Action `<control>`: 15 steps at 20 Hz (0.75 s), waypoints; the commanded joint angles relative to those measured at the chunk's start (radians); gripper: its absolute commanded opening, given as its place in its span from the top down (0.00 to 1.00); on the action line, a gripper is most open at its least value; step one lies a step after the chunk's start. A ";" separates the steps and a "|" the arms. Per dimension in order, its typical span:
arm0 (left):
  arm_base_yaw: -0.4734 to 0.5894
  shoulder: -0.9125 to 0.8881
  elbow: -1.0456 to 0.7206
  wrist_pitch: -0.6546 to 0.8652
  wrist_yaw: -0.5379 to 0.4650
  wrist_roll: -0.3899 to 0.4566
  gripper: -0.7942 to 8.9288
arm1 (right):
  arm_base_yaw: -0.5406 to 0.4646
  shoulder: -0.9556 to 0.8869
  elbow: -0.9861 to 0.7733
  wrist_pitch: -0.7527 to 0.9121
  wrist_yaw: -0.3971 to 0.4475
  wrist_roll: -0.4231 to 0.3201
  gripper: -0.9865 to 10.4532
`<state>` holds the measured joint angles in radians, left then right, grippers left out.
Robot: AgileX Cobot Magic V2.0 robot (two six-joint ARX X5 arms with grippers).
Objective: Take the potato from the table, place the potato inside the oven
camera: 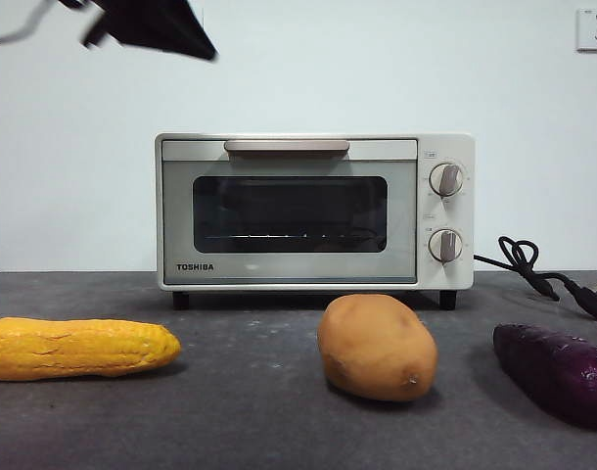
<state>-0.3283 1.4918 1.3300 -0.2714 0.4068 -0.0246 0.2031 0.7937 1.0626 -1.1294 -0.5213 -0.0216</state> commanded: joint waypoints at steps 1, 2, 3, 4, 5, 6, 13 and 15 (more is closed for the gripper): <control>-0.021 0.077 0.053 0.018 -0.021 0.030 0.93 | 0.002 0.002 0.001 0.002 0.000 0.006 0.31; -0.027 0.102 0.070 0.019 -0.027 0.032 0.93 | 0.002 0.003 0.001 0.001 0.000 0.006 0.31; -0.034 0.127 0.087 0.020 -0.035 0.036 0.93 | 0.002 0.003 0.001 -0.002 0.001 0.006 0.31; -0.038 0.141 0.097 0.021 -0.044 0.042 0.93 | 0.002 0.004 0.001 -0.002 0.002 0.006 0.31; -0.043 0.157 0.102 0.031 -0.048 0.053 0.93 | 0.002 0.005 0.001 -0.003 0.003 0.006 0.31; -0.048 0.171 0.103 0.044 -0.051 0.056 0.93 | 0.002 0.005 0.001 -0.004 0.003 0.006 0.31; -0.069 0.232 0.103 0.072 -0.079 0.079 0.93 | 0.002 0.005 0.001 -0.003 0.003 0.006 0.31; -0.077 0.243 0.103 0.072 -0.101 0.082 0.93 | 0.002 0.005 0.001 -0.004 0.003 0.006 0.31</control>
<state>-0.4004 1.7245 1.4342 -0.2081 0.3119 0.0360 0.2031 0.7990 1.0626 -1.1336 -0.5205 -0.0216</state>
